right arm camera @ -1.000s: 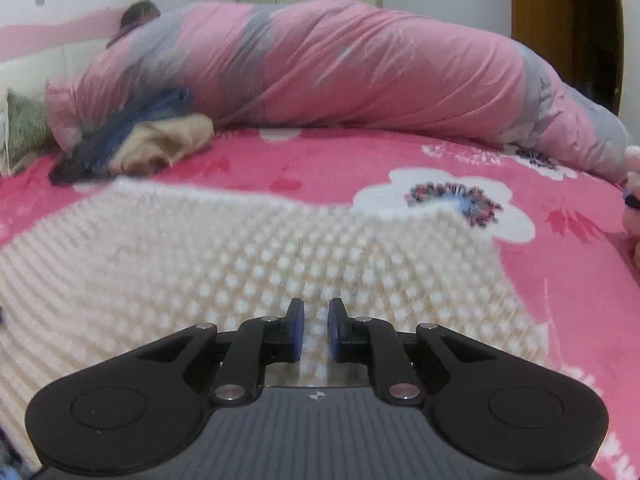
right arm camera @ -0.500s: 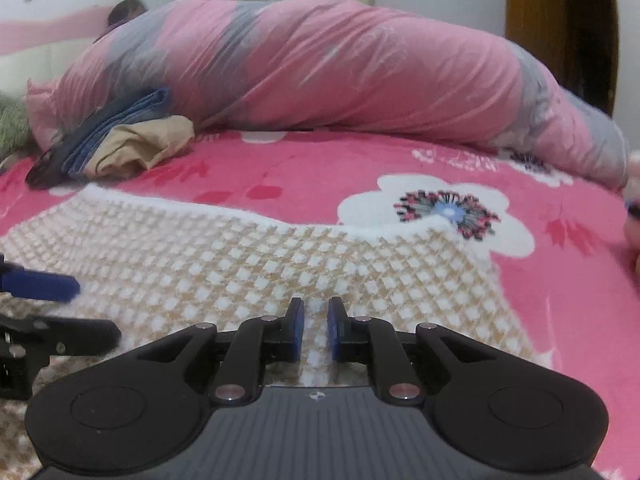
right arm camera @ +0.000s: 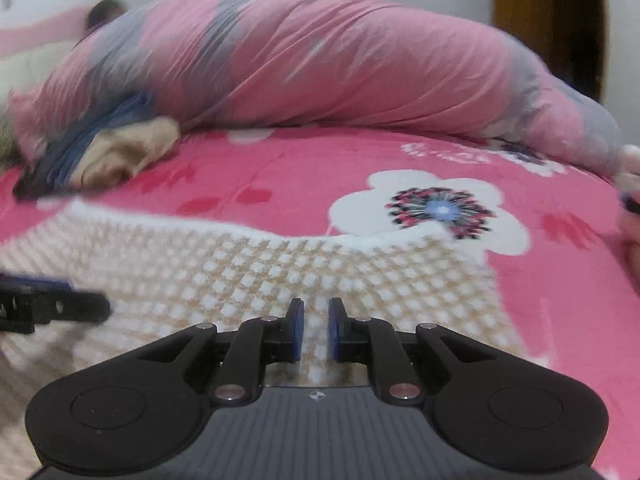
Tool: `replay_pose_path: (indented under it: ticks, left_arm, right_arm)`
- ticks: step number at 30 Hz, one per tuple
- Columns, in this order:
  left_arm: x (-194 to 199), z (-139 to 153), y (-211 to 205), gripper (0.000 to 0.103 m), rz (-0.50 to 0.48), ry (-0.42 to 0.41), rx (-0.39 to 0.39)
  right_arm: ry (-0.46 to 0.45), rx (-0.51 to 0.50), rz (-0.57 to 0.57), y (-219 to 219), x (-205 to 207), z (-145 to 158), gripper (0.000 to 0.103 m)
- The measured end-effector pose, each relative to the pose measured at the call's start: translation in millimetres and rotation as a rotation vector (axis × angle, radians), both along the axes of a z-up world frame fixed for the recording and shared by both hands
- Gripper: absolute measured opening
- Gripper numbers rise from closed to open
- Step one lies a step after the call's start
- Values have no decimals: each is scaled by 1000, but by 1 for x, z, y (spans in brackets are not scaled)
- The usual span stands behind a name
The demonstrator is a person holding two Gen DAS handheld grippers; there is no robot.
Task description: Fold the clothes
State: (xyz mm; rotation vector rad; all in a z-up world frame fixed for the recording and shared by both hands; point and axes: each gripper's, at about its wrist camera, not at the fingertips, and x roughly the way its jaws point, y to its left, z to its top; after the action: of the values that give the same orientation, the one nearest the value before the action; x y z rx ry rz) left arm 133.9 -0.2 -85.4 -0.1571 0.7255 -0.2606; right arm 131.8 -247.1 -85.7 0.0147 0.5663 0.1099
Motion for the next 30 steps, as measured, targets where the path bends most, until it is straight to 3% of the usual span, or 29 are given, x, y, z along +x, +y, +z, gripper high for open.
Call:
replay_pose_path:
  ticks: [4, 8, 11, 14, 16, 18, 20, 26, 28, 30]
  left_arm:
    - [-31, -4, 12, 62, 22, -1, 36]
    - [-43, -11, 3, 62, 16, -1, 112]
    - [-49, -1, 3, 62, 24, 18, 102]
    - [-54, 4, 5, 62, 30, 34, 82]
    - [-58, 6, 4, 62, 32, 39, 83]
    - [-62, 5, 2, 62, 31, 46, 91]
    - [-64, 5, 0, 63, 31, 54, 98]
    - [-69, 7, -3, 63, 41, 62, 127]
    - [-71, 7, -4, 63, 47, 64, 133]
    - [-72, 7, -5, 63, 49, 67, 141]
  right_arm:
    - [-15, 109, 79, 3, -38, 8, 15]
    - [54, -11, 103, 25, -36, -35, 14]
    - [76, -33, 60, 32, -42, -13, 15]
    - [22, -9, 78, 35, -66, 8, 15]
    - [41, -1, 107, 39, -73, 5, 15]
    - [110, -30, 110, 42, -69, -18, 15]
    - [90, -39, 108, 40, -72, -27, 14]
    - [51, 16, 97, 35, -99, 5, 15]
    - [45, -17, 118, 37, -109, 5, 15]
    - [95, -49, 135, 39, -111, -11, 16]
